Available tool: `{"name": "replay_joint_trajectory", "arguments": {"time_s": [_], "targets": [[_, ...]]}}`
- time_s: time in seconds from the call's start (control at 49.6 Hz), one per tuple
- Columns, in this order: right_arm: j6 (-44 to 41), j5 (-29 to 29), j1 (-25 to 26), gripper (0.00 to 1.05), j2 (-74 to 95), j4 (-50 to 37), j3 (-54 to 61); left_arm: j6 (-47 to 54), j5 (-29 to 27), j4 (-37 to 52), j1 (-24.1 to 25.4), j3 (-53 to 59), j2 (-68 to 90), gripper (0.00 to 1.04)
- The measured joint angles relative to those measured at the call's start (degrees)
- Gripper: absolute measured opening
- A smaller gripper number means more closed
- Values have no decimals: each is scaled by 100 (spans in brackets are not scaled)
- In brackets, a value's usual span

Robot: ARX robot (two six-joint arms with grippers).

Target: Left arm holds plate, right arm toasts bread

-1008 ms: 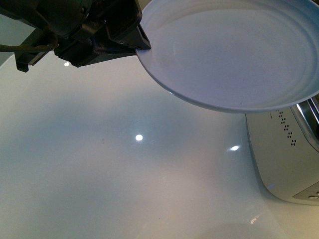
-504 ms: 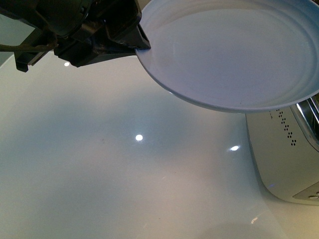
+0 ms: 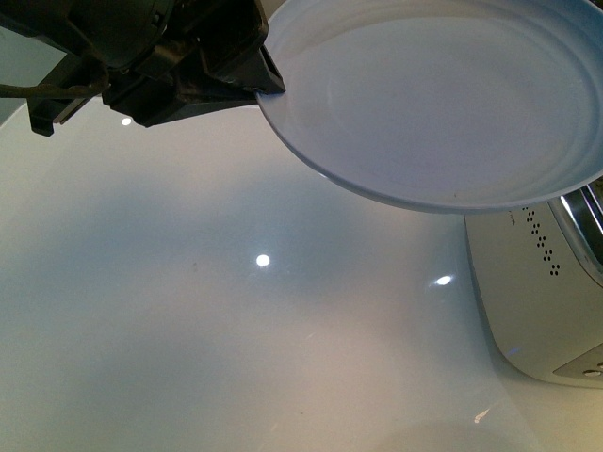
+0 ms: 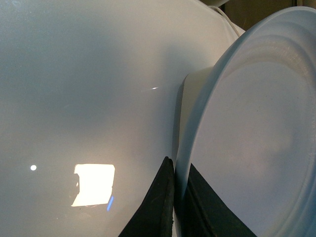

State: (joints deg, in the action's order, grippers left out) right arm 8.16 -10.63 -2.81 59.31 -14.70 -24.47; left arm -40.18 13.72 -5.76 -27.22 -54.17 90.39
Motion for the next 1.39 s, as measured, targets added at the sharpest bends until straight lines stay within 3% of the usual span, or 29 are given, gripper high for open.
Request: {"name": "replay_joint_trajectory", "arguments": {"time_s": [0.182, 0.262, 0.323, 0.605, 0.686, 1.392], "targets": [[42, -188, 24, 96, -1386, 389, 269, 0, 0, 0, 0, 0, 0, 3], [-345, 754, 216, 83, -1493, -793, 717, 0, 7, 0, 0, 0, 0, 3], [-505, 994, 245, 74, -1580, -1250, 990, 0, 15, 0, 0, 0, 0, 3], [-761, 1051, 262, 14, -2459, -1270, 1764, 0, 15, 0, 0, 0, 0, 3], [-765, 1051, 262, 2, -2638, -1191, 1858, 0, 15, 0, 0, 0, 0, 3], [-787, 1051, 262, 2, -4295, -173, 2332, -4, 13, 0, 2, -2, 0, 3]]}}
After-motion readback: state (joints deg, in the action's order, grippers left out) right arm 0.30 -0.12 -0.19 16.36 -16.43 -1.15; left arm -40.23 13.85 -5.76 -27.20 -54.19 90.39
